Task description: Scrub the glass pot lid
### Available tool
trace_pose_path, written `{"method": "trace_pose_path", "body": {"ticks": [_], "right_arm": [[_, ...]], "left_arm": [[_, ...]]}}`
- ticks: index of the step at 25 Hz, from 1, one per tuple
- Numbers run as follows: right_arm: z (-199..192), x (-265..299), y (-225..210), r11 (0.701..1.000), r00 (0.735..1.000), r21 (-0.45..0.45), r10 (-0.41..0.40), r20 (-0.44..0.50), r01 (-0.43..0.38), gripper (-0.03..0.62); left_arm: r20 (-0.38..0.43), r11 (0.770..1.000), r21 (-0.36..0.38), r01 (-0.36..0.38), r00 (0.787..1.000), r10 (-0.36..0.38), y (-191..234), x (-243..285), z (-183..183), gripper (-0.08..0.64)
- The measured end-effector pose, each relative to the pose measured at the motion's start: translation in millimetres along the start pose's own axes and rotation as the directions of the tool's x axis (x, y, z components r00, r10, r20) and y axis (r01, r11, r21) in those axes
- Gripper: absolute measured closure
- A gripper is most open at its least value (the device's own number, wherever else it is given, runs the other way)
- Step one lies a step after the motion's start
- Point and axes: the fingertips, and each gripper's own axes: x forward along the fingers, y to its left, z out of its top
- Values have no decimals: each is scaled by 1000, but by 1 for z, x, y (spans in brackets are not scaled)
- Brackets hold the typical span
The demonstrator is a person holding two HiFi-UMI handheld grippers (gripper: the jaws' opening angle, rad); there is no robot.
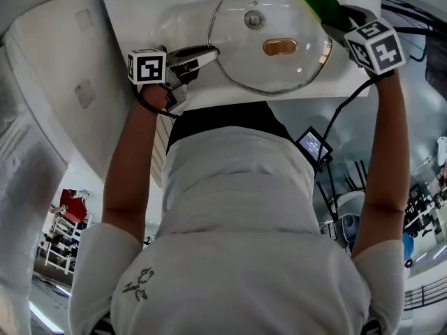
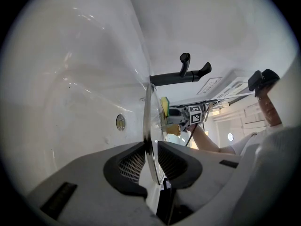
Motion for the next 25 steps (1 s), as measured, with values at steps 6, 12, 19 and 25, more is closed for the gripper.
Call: {"method": "trace_pose_path", "body": {"ticks": [6,12,19,25], "right_arm": [[9,-7,3,997,998,-62,-49,-30,47,298],[83,7,76,961,1000,-275,20,-8,-22,298],[137,35,140,906,999,-421,51,-19,-54,298],[148,47,155,957,1000,-288,-23,7,24,298]], "left_arm": [[-5,1000,0,-13,1000,13,6,-2,-2,477],[3,1000,-1,3,1000,-3,2,1,0,477],[-16,1000,-21,10,1000,-10,-1,1,-3,477],[-7,999,-32,10,1000,-11,-3,0,-3,477]]}}
